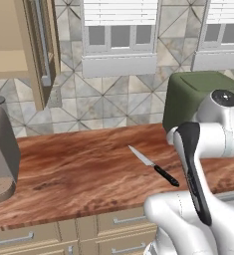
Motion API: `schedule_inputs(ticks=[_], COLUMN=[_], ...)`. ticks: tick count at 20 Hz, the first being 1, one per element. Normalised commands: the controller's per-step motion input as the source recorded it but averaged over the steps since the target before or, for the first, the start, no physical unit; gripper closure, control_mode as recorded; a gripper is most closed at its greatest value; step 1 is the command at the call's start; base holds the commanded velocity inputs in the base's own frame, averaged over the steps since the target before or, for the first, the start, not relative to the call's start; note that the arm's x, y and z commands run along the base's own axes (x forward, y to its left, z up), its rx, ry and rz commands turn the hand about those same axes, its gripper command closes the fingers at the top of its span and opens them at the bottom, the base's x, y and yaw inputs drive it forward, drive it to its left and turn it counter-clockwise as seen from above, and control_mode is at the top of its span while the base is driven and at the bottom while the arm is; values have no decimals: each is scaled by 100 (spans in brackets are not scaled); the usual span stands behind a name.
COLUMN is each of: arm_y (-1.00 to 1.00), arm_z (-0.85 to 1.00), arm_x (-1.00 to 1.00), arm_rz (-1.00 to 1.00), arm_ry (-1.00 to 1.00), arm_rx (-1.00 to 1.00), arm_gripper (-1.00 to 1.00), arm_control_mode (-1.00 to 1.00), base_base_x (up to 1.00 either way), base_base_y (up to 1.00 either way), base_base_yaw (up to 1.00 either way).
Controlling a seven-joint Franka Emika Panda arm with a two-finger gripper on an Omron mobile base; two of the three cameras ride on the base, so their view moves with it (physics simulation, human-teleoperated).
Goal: Move the cutting board and knife to the sink. Then move spray from the cabinet to the counter.
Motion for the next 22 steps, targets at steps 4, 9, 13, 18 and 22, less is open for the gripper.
schedule_inputs(ticks=[4,9,13,18,22], arm_y=[0,0,7,26,28], arm_z=[-11,-19,-23,-37,-15], arm_x=[-14,-17,-1,0,0], arm_rz=[8,11,11,7,3], arm_ry=[0,3,14,4,5], arm_rx=[0,0,-1,-7,-8], arm_gripper=[-100,-100,-100,-100,-100], arm_control_mode=[-100,-100,-100,-100,-100], base_base_x=[0,0,0,0,0], base_base_y=[0,0,0,0,0], base_base_yaw=[0,0,0,0,0])
